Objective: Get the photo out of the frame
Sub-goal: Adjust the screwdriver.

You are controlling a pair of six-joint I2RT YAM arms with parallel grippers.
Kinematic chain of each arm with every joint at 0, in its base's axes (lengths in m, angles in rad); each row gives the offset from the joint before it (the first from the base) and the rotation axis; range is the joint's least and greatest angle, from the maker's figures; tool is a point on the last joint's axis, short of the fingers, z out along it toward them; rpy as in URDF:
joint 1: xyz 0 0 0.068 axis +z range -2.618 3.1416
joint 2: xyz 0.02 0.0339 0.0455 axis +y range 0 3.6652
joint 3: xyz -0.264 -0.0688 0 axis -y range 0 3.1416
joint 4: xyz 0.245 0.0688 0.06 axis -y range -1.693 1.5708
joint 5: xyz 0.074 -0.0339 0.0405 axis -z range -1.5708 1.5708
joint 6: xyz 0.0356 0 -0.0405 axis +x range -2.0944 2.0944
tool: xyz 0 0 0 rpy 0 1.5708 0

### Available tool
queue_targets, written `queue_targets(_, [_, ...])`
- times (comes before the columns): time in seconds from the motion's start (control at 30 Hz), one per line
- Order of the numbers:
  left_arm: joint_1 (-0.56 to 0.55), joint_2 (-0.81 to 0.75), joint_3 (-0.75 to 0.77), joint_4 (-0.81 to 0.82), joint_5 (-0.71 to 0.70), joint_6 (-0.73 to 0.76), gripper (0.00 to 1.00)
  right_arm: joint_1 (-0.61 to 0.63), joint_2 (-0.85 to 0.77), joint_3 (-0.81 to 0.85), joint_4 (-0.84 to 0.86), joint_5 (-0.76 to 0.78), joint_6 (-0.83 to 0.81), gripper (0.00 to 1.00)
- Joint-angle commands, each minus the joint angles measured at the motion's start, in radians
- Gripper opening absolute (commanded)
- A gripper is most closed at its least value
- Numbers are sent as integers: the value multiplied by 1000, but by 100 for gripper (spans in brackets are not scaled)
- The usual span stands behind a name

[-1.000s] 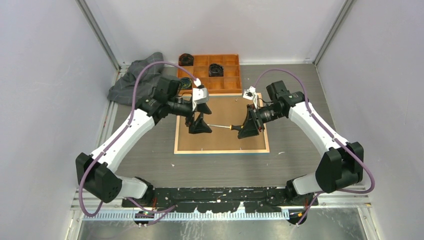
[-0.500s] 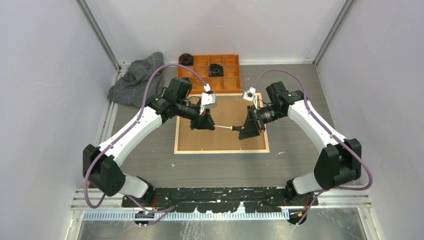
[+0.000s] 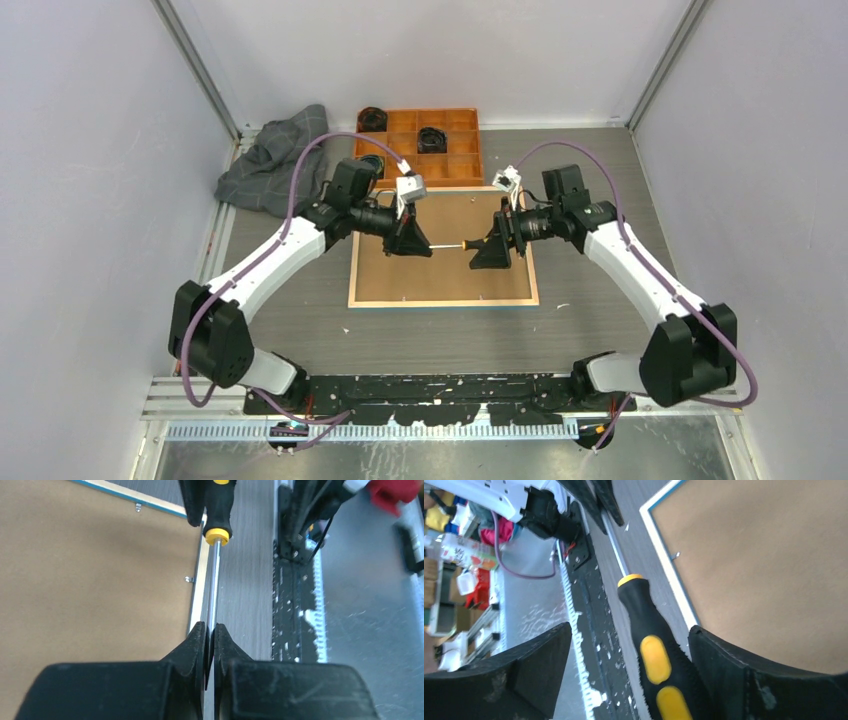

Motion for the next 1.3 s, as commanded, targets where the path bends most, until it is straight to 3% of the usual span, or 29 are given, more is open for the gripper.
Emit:
queue_targets(0.0, [101,26,-71,428,164,-387,0,4,-129,-73,333,2,222,94])
queue_targets(0.2, [177,53,-172,847,247,-718,0,-7,-191,-173,674,86,464,99])
queue_targets(0.37, [180,70,-213,956,232,-812,0,-6,-173,-219,964,140,691,98])
queue_targets(0.5, [196,87,-251,1078,192,-904,0,0,-125,-233,1158,149,881,92])
queue_targets(0.6, [209,98,-271,1136,175,-947,0,14,-114,-256,1244,173,938,87])
queue_targets(0.73, [216,112,-275,1139,165,-953,0,47,-99,-256,1255,197,938,71])
queue_targets(0.87, [218,118,-277,1140,147,-960,0,79,-75,-241,1248,233,937,47])
queue_targets(1.03, [227,131,-279,1138,141,-961,0,94,-37,-190,1202,308,940,3])
queue_targets(1.07, [237,136,-275,1126,133,-959,1,93,-26,-163,1165,323,940,1])
queue_targets(1.1, [253,142,-265,1103,124,-955,8,93,-11,-134,1123,341,932,1])
queue_targets(1.2, [336,154,-243,1071,118,-969,53,96,40,0,915,429,876,1])
queue_targets(1.27, [414,153,-243,1079,110,-1005,68,105,106,124,676,513,810,1])
